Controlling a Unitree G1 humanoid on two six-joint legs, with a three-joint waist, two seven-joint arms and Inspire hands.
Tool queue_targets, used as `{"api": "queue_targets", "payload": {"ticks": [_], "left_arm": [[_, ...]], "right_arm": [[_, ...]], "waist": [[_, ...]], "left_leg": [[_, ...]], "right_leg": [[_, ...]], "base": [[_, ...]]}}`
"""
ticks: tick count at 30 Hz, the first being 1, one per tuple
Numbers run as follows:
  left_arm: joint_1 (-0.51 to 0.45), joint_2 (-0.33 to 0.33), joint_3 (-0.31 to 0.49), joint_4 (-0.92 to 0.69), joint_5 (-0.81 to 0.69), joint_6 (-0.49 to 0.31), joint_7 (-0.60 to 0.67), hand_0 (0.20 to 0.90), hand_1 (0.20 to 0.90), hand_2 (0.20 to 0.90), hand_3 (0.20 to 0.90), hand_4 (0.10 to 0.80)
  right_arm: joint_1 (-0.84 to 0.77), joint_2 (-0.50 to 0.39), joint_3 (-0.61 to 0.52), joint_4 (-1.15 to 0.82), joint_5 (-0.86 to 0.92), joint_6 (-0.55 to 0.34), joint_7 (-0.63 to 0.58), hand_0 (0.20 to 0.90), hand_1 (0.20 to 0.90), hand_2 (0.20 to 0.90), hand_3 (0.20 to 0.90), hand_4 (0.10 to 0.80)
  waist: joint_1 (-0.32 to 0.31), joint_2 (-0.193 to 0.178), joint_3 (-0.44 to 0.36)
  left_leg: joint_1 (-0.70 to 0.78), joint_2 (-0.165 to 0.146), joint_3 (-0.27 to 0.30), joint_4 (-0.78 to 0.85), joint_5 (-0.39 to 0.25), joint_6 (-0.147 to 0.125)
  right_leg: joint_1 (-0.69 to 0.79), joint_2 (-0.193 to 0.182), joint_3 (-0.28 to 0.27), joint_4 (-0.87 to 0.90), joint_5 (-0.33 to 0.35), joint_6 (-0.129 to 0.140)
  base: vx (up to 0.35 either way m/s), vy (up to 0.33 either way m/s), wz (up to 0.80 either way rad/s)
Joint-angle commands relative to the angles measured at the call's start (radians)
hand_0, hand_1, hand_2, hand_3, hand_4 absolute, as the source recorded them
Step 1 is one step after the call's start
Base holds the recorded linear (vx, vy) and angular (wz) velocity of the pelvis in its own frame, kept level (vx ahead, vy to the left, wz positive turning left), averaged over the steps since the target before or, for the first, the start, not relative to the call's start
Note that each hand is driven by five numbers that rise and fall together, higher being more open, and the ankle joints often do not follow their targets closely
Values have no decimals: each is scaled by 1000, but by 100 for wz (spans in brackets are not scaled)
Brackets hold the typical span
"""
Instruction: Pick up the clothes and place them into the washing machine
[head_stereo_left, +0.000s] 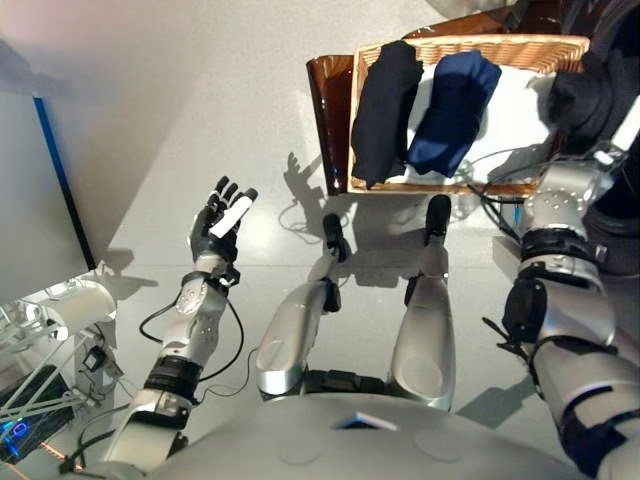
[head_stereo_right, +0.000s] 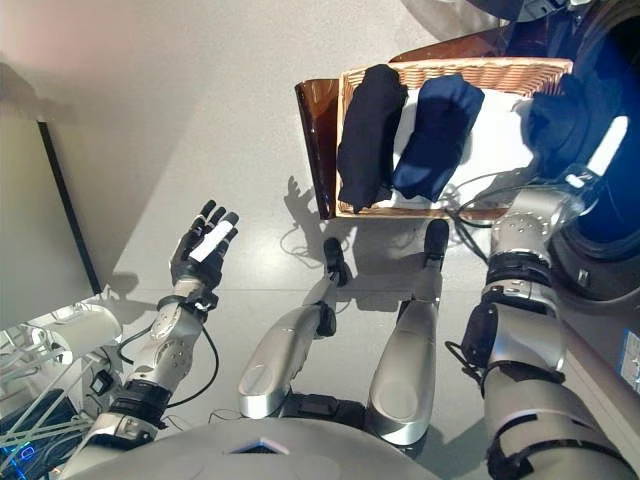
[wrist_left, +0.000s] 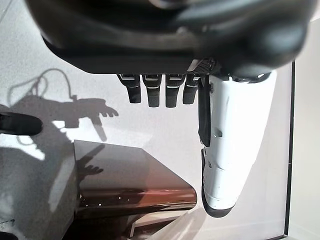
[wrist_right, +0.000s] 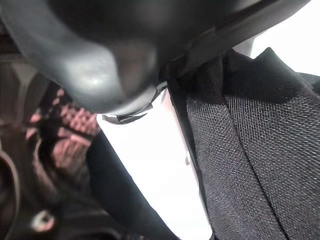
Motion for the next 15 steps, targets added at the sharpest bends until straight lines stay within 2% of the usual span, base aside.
{"api": "queue_targets", "payload": {"ticks": [1, 15], "left_arm": [[-3, 59, -20, -65, -3, -83, 11, 900, 900, 900, 900, 800], [6, 66, -10, -56, -11, -68, 24, 900, 900, 900, 900, 800]], "right_arm": [[-100, -136, 29, -23, -61, -78, 8, 200, 200, 200, 200, 300], [-126, -251, -45, -52, -50, -144, -72, 200, 200, 200, 200, 300]], "waist": [[15, 1, -58], [7, 23, -80]], "left_leg": [[3, 7, -23, -8, -12, -126], [-6, 2, -31, -8, -8, -130]], "right_leg": [[-34, -44, 17, 183, -189, 28], [-39, -39, 15, 191, -188, 25]], "base": [[0, 0, 0], [0, 0, 0]]}}
